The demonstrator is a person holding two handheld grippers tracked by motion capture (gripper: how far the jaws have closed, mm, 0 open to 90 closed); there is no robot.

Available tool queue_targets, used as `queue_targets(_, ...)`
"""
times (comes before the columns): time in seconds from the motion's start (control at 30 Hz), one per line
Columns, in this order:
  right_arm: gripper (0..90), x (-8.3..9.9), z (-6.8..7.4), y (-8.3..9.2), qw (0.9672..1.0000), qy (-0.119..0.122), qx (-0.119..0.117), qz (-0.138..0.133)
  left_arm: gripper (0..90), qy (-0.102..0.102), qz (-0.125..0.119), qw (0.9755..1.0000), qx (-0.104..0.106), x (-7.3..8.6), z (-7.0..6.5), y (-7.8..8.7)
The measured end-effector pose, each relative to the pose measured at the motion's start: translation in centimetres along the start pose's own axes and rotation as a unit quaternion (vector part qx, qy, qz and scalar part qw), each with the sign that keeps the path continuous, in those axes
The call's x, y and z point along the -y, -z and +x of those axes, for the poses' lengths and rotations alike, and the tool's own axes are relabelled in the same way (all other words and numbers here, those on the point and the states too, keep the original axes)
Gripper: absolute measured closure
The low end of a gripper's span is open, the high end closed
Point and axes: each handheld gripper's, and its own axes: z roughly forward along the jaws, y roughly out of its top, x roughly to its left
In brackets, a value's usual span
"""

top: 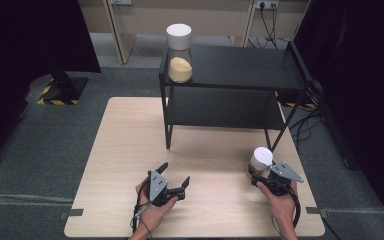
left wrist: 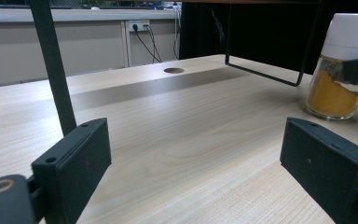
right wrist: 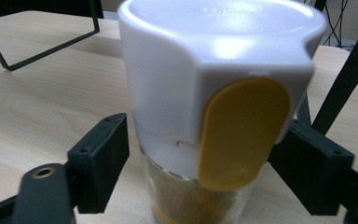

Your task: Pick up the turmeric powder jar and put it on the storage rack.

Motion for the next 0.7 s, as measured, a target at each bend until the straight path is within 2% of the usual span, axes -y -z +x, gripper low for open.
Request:
queue_targets(0.17, 30.1, 0.2, 0.3, -0.4, 0.9999, 0.01, 0.008, -0.002, 8.2, -0.005, -0.001, 1.0, 0.0, 0.0, -0.1, 0.0)
queue_targets(0.53, 30.7, 0.3, 0.6, -0.1, 0.9999, 0.003, 0.013, -0.005, 8.2, -0.004, -0.002, 1.0, -0.001, 0.1, -0.1, 0.0)
queue_targets(0.7, 30.7, 0.5, 1.0, 1.0, 0.9995, -0.003, 0.019, -0.025, 8.2, -0.004, -0.002, 1.0, -0.001, 0.1, -0.1, 0.0)
